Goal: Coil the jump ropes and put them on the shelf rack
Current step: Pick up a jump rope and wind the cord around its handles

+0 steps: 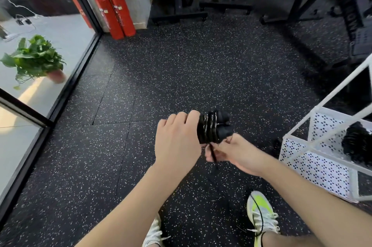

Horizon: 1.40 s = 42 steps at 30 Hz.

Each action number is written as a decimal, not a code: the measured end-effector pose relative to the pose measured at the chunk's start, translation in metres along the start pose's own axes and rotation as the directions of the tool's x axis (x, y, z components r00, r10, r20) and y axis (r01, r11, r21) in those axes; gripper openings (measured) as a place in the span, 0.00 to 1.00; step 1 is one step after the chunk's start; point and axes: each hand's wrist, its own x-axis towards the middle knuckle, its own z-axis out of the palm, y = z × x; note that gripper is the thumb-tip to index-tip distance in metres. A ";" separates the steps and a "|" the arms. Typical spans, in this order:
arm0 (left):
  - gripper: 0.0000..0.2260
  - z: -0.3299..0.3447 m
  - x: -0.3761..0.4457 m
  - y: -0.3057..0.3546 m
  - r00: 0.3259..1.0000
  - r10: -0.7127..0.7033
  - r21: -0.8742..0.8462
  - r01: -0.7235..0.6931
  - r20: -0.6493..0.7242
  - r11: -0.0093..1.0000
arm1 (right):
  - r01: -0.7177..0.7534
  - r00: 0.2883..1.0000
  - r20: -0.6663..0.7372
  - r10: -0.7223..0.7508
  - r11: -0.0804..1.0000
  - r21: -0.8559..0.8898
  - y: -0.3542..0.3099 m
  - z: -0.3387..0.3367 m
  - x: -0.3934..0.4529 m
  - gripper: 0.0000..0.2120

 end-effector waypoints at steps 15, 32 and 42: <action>0.13 0.028 0.003 -0.021 0.909 -0.324 0.086 0.312 0.264 0.946 | 0.063 0.997 0.037 -0.063 0.468 -0.881 -0.031 0.067 -0.026 0.12; 0.21 0.023 -0.012 -0.014 0.950 0.277 -0.073 -0.269 0.144 0.960 | 0.169 0.914 -0.142 -0.379 0.676 -0.718 -0.064 -0.013 -0.020 0.07; 0.12 0.018 -0.012 -0.011 0.893 0.440 -0.229 -0.412 0.090 0.882 | 0.163 0.963 -0.105 -0.249 0.846 -0.507 -0.058 -0.027 -0.015 0.04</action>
